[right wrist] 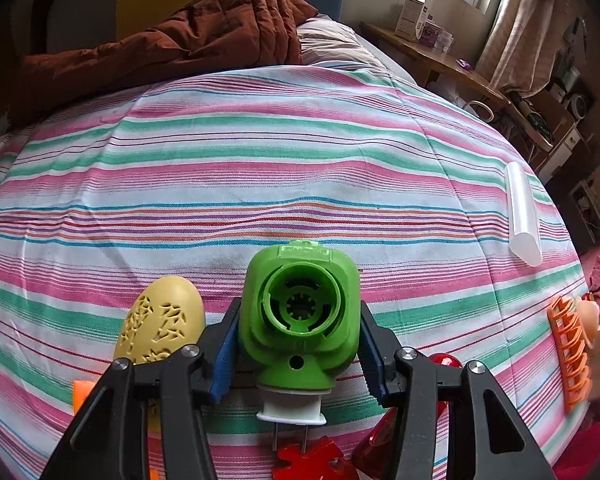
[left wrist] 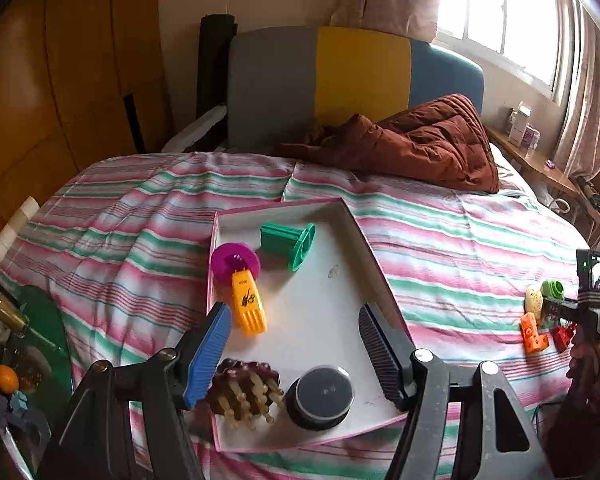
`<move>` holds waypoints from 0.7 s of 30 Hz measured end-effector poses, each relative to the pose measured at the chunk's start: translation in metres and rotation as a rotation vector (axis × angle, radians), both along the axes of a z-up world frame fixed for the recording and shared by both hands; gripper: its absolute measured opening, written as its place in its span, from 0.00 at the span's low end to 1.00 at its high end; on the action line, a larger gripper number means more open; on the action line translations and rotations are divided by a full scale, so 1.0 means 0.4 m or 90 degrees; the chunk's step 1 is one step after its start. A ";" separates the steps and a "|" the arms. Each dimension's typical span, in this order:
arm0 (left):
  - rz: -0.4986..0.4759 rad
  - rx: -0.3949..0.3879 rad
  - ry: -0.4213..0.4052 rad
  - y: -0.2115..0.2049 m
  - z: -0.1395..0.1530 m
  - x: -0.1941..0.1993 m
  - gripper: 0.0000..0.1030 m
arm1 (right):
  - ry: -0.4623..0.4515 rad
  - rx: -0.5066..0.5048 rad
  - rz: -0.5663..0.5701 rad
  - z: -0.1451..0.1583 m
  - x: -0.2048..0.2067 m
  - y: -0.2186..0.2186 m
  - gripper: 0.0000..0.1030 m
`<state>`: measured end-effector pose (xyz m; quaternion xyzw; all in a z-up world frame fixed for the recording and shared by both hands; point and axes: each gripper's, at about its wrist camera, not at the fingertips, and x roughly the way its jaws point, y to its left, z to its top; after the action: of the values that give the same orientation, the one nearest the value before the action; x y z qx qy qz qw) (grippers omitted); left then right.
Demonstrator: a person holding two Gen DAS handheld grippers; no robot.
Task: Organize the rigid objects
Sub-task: 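Withdraw the open left gripper from the tray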
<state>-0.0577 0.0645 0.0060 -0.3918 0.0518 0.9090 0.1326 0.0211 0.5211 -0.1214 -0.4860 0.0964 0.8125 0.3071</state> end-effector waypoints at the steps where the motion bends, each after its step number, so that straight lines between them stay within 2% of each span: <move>1: 0.003 -0.005 0.001 0.000 -0.002 0.003 0.65 | 0.001 -0.002 -0.002 0.000 0.000 0.001 0.51; 7: 0.031 -0.016 -0.007 -0.018 -0.024 0.009 0.65 | -0.007 -0.003 0.011 0.005 -0.012 -0.002 0.51; 21: 0.031 -0.029 -0.014 -0.018 -0.047 0.013 0.65 | -0.005 0.010 0.014 0.001 -0.017 -0.010 0.51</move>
<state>-0.0526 0.0573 -0.0127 -0.4056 0.0613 0.9063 0.1020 0.0143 0.5171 -0.1209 -0.4877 0.0839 0.8146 0.3025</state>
